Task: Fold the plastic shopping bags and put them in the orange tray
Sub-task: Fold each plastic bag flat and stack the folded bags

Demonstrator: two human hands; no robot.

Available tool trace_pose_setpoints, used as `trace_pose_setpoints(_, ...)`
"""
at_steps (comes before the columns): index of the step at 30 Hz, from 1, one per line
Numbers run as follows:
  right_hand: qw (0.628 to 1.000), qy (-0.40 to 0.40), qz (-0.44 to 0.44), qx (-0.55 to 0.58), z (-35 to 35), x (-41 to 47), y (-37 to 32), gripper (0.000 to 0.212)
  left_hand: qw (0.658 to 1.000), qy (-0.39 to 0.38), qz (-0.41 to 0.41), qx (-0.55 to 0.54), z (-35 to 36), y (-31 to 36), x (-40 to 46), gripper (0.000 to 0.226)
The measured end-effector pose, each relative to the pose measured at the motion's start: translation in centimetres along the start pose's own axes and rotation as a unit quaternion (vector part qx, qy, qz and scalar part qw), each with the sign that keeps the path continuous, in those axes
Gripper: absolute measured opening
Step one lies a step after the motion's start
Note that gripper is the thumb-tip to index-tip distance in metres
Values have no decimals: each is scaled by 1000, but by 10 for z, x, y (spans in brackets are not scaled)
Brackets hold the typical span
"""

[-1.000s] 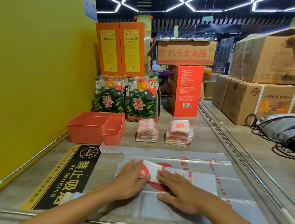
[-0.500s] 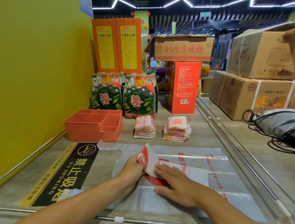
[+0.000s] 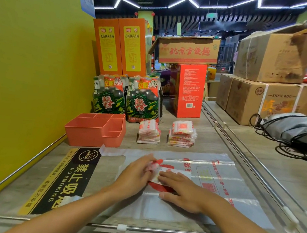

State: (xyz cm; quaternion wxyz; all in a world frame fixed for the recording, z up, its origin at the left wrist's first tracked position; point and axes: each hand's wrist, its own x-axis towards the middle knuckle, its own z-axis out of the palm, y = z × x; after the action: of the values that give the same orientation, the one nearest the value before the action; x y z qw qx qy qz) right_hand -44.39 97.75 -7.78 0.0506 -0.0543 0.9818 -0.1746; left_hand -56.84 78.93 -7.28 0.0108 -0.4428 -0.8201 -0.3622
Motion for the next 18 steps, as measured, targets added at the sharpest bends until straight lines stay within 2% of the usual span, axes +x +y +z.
trace_pose_setpoints(3,1000,22,-4,11,-9,-6,-2,60,990,-78,46,109,7,-8,-2,48)
trace_pose_setpoints(7,998,43,35,-6,-14,-11,5,59,967,-152,42,201,15,-14,-5,57)
trace_pose_setpoints(13,996,75,53,2,-11,-8,6,71,952,-208,31,220,21,-14,-7,63)
trace_pose_setpoints(18,999,-5,28,-16,-4,-7,4,71,955,-214,4,207,23,-14,-7,68)
